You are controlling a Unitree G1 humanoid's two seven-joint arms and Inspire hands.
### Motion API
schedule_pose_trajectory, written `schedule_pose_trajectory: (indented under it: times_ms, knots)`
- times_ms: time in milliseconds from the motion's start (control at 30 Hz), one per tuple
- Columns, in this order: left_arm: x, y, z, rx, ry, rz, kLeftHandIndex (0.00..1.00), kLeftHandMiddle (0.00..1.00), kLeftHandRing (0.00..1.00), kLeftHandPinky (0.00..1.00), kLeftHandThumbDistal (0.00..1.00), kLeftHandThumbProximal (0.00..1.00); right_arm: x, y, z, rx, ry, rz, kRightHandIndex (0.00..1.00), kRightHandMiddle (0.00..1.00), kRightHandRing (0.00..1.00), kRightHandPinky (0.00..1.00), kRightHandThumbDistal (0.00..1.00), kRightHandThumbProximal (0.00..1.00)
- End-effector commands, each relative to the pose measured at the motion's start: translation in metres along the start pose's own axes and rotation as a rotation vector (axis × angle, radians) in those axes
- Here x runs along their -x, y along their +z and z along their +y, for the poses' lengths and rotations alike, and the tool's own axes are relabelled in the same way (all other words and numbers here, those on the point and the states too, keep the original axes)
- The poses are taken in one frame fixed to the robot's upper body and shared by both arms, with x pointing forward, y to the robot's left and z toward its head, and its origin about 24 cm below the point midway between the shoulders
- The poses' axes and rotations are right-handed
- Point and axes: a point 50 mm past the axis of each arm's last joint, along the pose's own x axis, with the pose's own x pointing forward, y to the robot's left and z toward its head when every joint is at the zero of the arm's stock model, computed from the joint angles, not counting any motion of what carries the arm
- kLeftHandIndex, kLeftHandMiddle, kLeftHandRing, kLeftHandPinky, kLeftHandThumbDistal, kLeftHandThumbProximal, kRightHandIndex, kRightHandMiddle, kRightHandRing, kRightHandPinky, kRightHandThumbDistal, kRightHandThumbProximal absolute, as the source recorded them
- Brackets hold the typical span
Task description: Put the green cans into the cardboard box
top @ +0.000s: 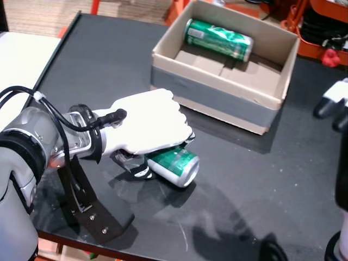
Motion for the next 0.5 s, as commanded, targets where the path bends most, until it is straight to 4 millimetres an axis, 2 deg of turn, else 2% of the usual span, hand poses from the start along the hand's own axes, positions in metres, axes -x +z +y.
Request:
schedule_pose_trajectory:
  times_ms: [0, 33, 67, 133, 167, 200, 233, 267, 300, 333, 367, 400, 433, 467]
  knots:
    - [0.008, 0.014, -0.027, -0.005, -0.115, -0.041, 0.31, 0.33, 0.32, 0.44, 0.68, 0.06, 0.0, 0.0, -0.003, 0.047, -0.006, -0.023, 0.38, 0.42, 0.47, 0.6, 0.3, 0.34]
    - [0.009, 0.013, -0.027, -0.001, -0.113, -0.036, 0.3, 0.31, 0.31, 0.44, 0.68, 0.03, 0.0, -0.001, -0.003, 0.069, -0.014, -0.029, 0.37, 0.41, 0.47, 0.59, 0.34, 0.33]
    - [0.01, 0.012, -0.027, 0.004, -0.108, -0.03, 0.28, 0.3, 0.29, 0.43, 0.67, 0.02, -0.001, -0.001, -0.004, 0.135, -0.001, -0.065, 0.37, 0.42, 0.49, 0.65, 0.27, 0.29]
    - [0.013, 0.009, -0.027, 0.003, -0.105, -0.022, 0.26, 0.28, 0.27, 0.42, 0.62, 0.05, -0.001, -0.004, -0.005, 0.172, 0.02, -0.093, 0.4, 0.44, 0.51, 0.7, 0.28, 0.35]
    - [0.014, 0.008, -0.028, -0.003, -0.104, -0.022, 0.25, 0.27, 0.26, 0.42, 0.59, 0.05, -0.002, -0.005, -0.006, 0.204, 0.039, -0.111, 0.41, 0.44, 0.52, 0.75, 0.31, 0.39]
    - [0.015, 0.007, -0.028, -0.007, -0.104, -0.022, 0.24, 0.26, 0.25, 0.41, 0.57, 0.05, -0.002, -0.006, -0.007, 0.197, 0.06, -0.117, 0.44, 0.48, 0.55, 0.8, 0.34, 0.34]
    - [0.016, 0.007, -0.028, -0.009, -0.104, -0.023, 0.23, 0.25, 0.24, 0.39, 0.57, 0.05, -0.003, -0.008, -0.009, 0.204, 0.086, -0.128, 0.46, 0.49, 0.57, 0.85, 0.37, 0.36]
    - [0.017, 0.006, -0.029, -0.012, -0.107, -0.025, 0.22, 0.24, 0.23, 0.38, 0.56, 0.05, -0.005, -0.01, -0.01, 0.213, 0.096, -0.137, 0.48, 0.5, 0.57, 0.88, 0.32, 0.35]
    - [0.018, 0.006, -0.03, -0.017, -0.108, -0.029, 0.21, 0.23, 0.22, 0.38, 0.54, 0.06, -0.005, -0.01, -0.011, 0.229, 0.095, -0.144, 0.46, 0.48, 0.56, 0.89, 0.3, 0.39]
    - [0.019, 0.006, -0.03, -0.021, -0.106, -0.031, 0.2, 0.21, 0.21, 0.37, 0.53, 0.08, -0.005, -0.01, -0.012, 0.247, 0.083, -0.153, 0.4, 0.44, 0.54, 0.87, 0.34, 0.38]
    - [0.02, 0.006, -0.031, -0.028, -0.103, -0.032, 0.2, 0.21, 0.21, 0.36, 0.51, 0.09, -0.004, -0.01, -0.013, 0.246, 0.08, -0.155, 0.38, 0.43, 0.53, 0.87, 0.38, 0.33]
    - [0.02, 0.006, -0.031, -0.039, -0.101, -0.033, 0.22, 0.22, 0.22, 0.37, 0.45, 0.09, -0.002, -0.01, -0.014, 0.246, 0.085, -0.152, 0.4, 0.44, 0.54, 0.9, 0.37, 0.29]
    - [0.021, 0.006, -0.031, -0.046, -0.095, -0.033, 0.22, 0.22, 0.21, 0.37, 0.44, 0.01, -0.001, -0.011, -0.015, 0.231, 0.092, -0.149, 0.43, 0.47, 0.55, 0.91, 0.37, 0.26]
    - [0.021, 0.005, -0.031, -0.045, -0.089, -0.033, 0.2, 0.2, 0.19, 0.35, 0.43, 0.0, -0.002, -0.012, -0.015, 0.211, 0.097, -0.151, 0.45, 0.48, 0.56, 0.9, 0.36, 0.25]
